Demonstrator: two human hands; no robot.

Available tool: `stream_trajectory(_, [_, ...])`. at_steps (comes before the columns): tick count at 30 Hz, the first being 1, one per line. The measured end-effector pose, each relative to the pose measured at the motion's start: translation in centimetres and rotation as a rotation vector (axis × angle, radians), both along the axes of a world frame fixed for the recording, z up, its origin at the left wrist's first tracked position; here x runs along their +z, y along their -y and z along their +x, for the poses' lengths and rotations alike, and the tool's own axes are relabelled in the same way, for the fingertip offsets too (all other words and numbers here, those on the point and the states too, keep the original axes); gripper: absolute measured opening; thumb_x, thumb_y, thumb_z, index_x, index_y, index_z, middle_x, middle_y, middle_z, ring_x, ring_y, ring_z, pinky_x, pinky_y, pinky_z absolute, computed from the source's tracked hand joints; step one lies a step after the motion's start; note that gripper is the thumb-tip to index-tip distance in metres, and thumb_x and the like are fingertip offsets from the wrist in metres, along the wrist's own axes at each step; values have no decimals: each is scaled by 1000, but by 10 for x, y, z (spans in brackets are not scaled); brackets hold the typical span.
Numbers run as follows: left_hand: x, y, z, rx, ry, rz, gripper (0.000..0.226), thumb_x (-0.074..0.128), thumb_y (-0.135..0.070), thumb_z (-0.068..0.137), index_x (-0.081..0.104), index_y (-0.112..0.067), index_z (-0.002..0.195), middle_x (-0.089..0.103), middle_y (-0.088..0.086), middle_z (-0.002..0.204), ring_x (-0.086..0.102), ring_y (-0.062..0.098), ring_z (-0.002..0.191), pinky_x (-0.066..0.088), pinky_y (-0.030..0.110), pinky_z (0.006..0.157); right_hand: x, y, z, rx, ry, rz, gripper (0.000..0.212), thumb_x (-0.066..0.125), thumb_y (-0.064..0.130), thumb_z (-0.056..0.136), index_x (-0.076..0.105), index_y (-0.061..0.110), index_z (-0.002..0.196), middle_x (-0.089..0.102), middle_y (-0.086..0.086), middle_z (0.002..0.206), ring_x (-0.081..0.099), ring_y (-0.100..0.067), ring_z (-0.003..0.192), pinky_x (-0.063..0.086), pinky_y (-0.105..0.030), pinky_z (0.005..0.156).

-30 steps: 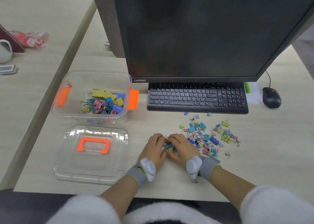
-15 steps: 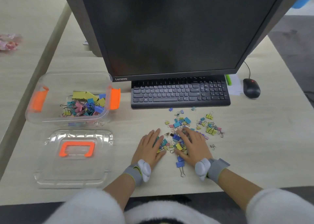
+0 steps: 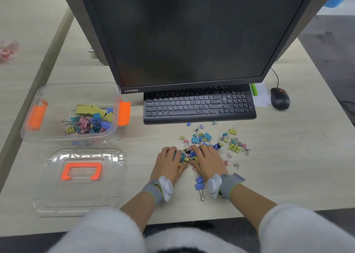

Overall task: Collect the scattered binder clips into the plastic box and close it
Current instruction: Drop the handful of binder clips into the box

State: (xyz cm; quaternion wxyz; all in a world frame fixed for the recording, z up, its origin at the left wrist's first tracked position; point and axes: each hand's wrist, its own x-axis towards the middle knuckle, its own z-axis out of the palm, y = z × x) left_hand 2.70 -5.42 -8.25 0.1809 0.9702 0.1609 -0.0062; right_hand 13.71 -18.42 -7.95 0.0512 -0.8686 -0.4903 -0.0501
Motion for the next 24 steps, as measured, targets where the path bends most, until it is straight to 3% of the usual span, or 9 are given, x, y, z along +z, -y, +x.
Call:
stream_trajectory(5, [0,-5,8,42,2,6,30,48,-26,95,61,-1,105,59,16,107,53,35,99,48,42,82,-3,-7,3,-10,14,-17,48,86,40,57,71,8,90,65,-4,71,62,-23,63,51,-22,54])
stream_trajectory(10, [7,-9,13,13,-67,42,35,36,-30,98,60,-4,99,59,11,99,53,31,90,47,37,77,-2,-9,2,-7,35,-11,40,89,38,53,71,11,77,63,-1,64,60,-22,57,47,-19,48])
stream_trajectory(11, [6,-10,13,6,-103,54,32,42,-30,97,60,-5,99,59,11,98,53,30,89,47,36,77,-1,-9,1,-11,42,-6,39,88,38,54,70,11,76,62,-1,63,59,-22,57,47,-20,48])
stream_trajectory(13, [9,-11,13,-3,-128,48,23,71,-28,80,64,-6,79,62,10,77,58,28,70,50,30,59,0,-9,-1,-21,50,1,37,87,37,56,70,11,76,62,-2,66,59,-22,58,47,-22,49])
stream_trajectory(15, [6,-10,12,0,-103,63,26,79,-28,70,63,-9,65,60,6,63,58,25,56,47,24,47,1,-9,-3,-31,44,8,37,85,37,60,70,11,81,64,-4,72,60,-22,61,49,-23,51])
stream_trajectory(19, [0,-15,14,-17,-164,139,44,24,-36,97,58,-7,97,58,8,96,55,27,92,44,33,77,4,-10,-7,-23,27,12,48,84,41,59,71,10,93,68,-7,84,64,-23,67,54,-25,55])
stream_trajectory(20, [4,-16,15,-16,-131,119,42,29,-35,95,59,-7,90,59,8,90,57,27,86,45,31,72,4,-11,-7,-24,26,14,49,84,42,58,71,11,95,69,-7,86,65,-23,68,54,-25,55])
stream_trajectory(22, [12,-15,13,5,-100,74,28,70,-27,77,59,-8,60,58,6,61,58,25,57,44,24,48,4,-13,-7,-30,28,19,50,84,41,57,72,13,97,70,-8,91,66,-22,69,54,-24,55])
stream_trajectory(24, [13,-15,15,68,-20,70,35,88,-23,56,56,-11,50,55,3,50,55,22,47,39,22,39,2,-16,-6,-27,36,19,48,85,40,57,72,15,96,70,-9,94,66,-22,70,54,-23,55])
